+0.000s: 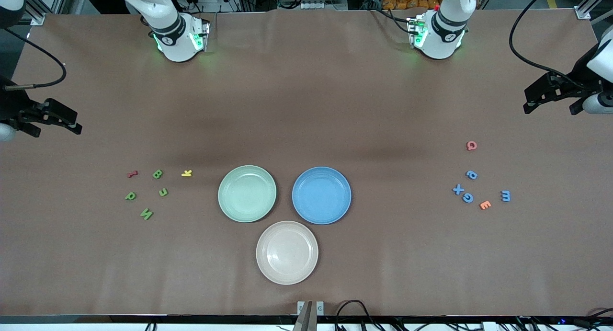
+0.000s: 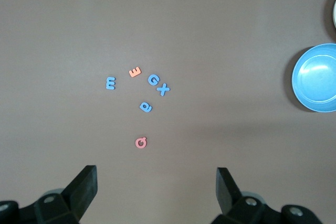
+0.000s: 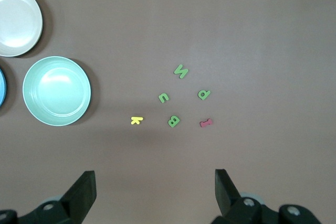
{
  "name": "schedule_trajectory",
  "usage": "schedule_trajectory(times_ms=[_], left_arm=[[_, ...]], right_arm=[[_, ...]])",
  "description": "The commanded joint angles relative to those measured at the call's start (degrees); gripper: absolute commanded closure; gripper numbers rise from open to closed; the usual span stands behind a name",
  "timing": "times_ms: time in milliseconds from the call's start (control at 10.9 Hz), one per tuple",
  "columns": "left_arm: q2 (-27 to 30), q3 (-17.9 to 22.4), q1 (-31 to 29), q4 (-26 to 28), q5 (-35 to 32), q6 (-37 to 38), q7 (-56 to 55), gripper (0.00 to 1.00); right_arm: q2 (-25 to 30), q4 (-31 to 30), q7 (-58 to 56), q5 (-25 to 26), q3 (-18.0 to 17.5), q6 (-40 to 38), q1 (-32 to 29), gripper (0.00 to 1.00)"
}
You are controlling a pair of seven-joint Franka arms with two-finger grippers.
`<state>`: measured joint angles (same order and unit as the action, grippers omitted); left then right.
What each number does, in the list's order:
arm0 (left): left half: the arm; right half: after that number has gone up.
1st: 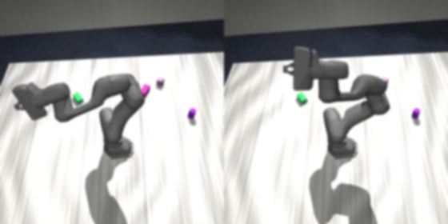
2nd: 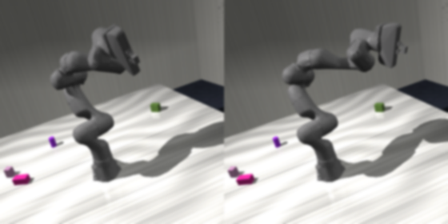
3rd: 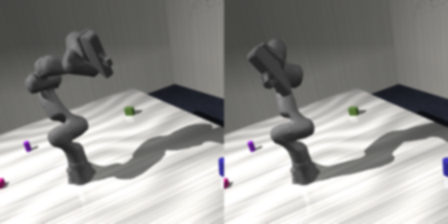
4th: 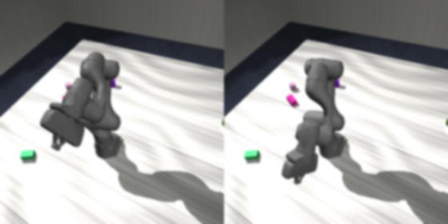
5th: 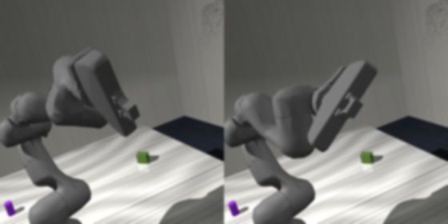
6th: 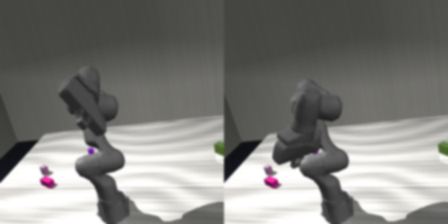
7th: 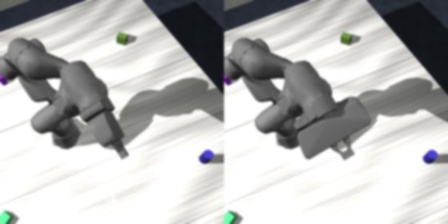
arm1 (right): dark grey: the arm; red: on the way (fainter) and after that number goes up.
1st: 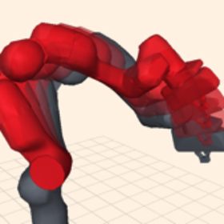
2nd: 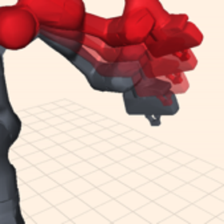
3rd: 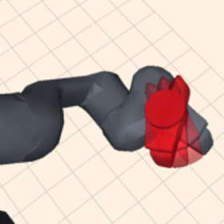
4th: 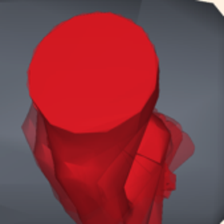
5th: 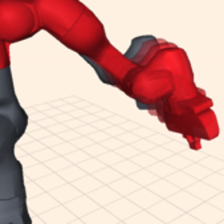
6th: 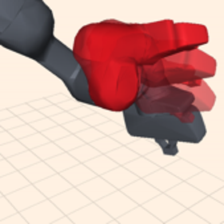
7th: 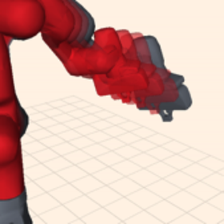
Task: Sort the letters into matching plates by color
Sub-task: 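Lower the right gripper to green letters while the left gripper reaches blue letters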
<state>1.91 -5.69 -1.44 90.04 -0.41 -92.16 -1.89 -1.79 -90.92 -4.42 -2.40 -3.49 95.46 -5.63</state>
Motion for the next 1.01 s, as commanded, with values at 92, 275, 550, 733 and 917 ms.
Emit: schedule_trajectory(times_ms=[92,275,550,733,917], left_arm=[[-0.1,-0.1,-0.2,-0.4,1.0,-0.1,-0.5,0.0],[-0.7,0.0,-0.3,-0.2,0.9,0.0,-1.0,0.0],[-1.4,-0.2,-1.8,5.6,0.9,1.3,-4.3,0.0],[-1.4,-0.1,-2.2,9.8,0.8,-1.4,-4.2,0.0],[-0.9,-0.1,-2.5,18.1,0.7,-10.4,-4.1,0.0]], right_arm=[[1.4,-2.2,0.7,0.1,0.0,0.5,-0.3,0.0],[1.4,-2.4,0.7,0.2,0.0,0.7,-0.4,0.0],[1.6,-8.4,0.7,0.1,0.0,6.6,-0.4,0.0],[1.3,-14.1,0.7,0.1,0.0,14.6,-0.2,0.0],[0.1,-18.7,0.6,0.1,-0.1,21.8,-0.1,0.0]])
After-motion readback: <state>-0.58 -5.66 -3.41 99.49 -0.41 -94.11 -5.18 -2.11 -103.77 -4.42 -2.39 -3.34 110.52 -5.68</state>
